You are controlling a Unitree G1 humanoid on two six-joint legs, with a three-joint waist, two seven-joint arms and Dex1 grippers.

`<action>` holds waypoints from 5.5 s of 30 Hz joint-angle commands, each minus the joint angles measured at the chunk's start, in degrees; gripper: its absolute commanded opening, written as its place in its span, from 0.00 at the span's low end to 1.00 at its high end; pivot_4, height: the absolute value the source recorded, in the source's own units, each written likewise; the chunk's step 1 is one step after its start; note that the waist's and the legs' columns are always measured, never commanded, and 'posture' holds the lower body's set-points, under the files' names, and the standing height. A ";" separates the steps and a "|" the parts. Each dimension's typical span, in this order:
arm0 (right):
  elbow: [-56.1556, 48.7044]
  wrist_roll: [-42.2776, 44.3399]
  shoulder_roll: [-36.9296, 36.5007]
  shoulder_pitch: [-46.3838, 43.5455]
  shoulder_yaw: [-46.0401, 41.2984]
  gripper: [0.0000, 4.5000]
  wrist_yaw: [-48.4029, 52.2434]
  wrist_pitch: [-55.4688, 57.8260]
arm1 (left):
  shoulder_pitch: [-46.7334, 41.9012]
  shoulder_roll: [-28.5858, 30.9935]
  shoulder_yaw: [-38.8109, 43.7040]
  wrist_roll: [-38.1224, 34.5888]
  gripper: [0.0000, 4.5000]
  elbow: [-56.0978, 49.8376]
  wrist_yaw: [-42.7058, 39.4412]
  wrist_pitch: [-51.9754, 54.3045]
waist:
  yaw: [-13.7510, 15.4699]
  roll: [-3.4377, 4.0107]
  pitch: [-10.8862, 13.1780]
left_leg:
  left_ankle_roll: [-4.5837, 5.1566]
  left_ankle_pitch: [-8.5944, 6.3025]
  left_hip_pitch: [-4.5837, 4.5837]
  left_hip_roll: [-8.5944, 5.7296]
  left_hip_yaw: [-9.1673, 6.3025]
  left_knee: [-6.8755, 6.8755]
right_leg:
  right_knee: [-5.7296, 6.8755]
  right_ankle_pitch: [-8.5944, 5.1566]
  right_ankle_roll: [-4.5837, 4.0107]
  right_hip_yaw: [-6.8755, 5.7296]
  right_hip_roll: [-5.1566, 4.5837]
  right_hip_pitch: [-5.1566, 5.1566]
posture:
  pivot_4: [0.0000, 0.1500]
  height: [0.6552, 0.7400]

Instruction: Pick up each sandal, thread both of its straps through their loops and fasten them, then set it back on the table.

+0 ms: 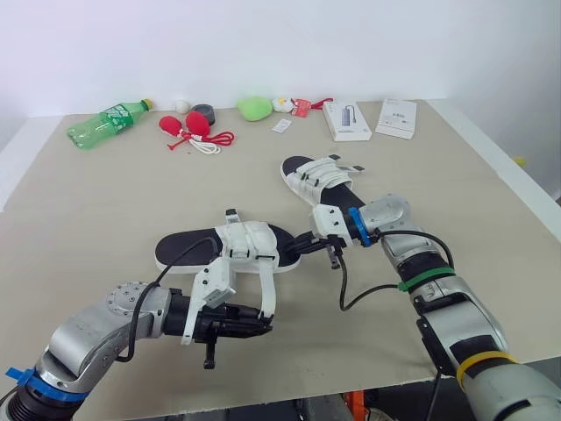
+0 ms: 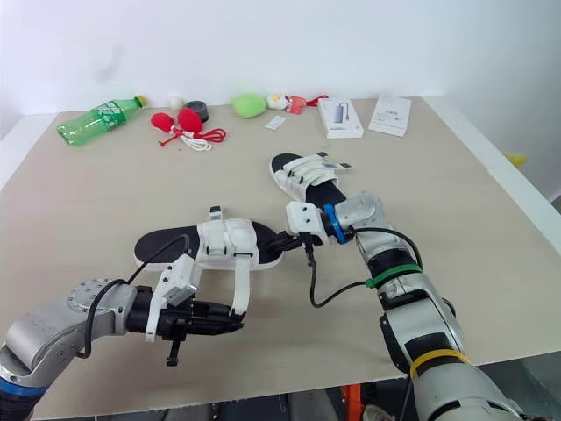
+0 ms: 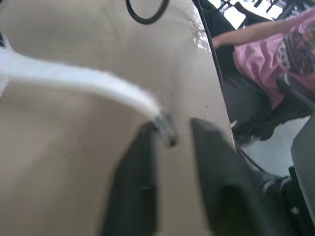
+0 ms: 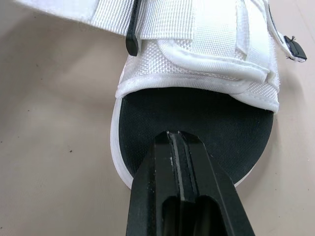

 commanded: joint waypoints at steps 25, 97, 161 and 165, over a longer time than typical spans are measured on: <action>3.94 -1.81 0.44 -2.45 0.92 0.00 1.04 -2.17 | -18.62 4.67 -4.61 39.60 0.99 19.02 -11.51 -75.38 | 0.09 -0.05 0.03 | 0.00 -0.01 -0.05 0.04 0.09 -0.18 | -0.15 -0.01 0.00 0.08 0.05 -0.04 | 1.00 1.00; 1.06 -1.58 -1.41 -0.69 0.46 0.00 0.06 -1.26 | -27.98 -13.12 1.66 14.30 0.29 43.92 6.96 -10.59 | 0.05 -0.04 0.02 | 0.00 0.05 0.04 -0.03 0.00 0.03 | 0.09 0.25 0.40 0.13 0.09 0.07 | 1.00 1.00; -21.57 26.74 -8.93 6.94 -17.55 1.00 6.44 31.70 | -6.65 1.30 13.94 24.51 0.99 29.86 -6.51 -46.46 | 0.41 0.05 0.09 | 0.00 0.00 -0.06 -0.06 0.00 -0.37 | -0.03 -0.19 0.03 0.05 -0.04 -0.06 | 1.00 1.00; -22.19 26.45 -9.56 8.45 -17.09 1.00 6.08 30.87 | -7.27 1.51 11.42 28.03 0.99 31.95 -6.56 -51.96 | 0.49 0.07 0.10 | 0.01 0.01 -0.15 -0.09 0.07 -0.21 | -0.04 -0.12 0.06 0.06 -0.11 -0.10 | 1.00 1.00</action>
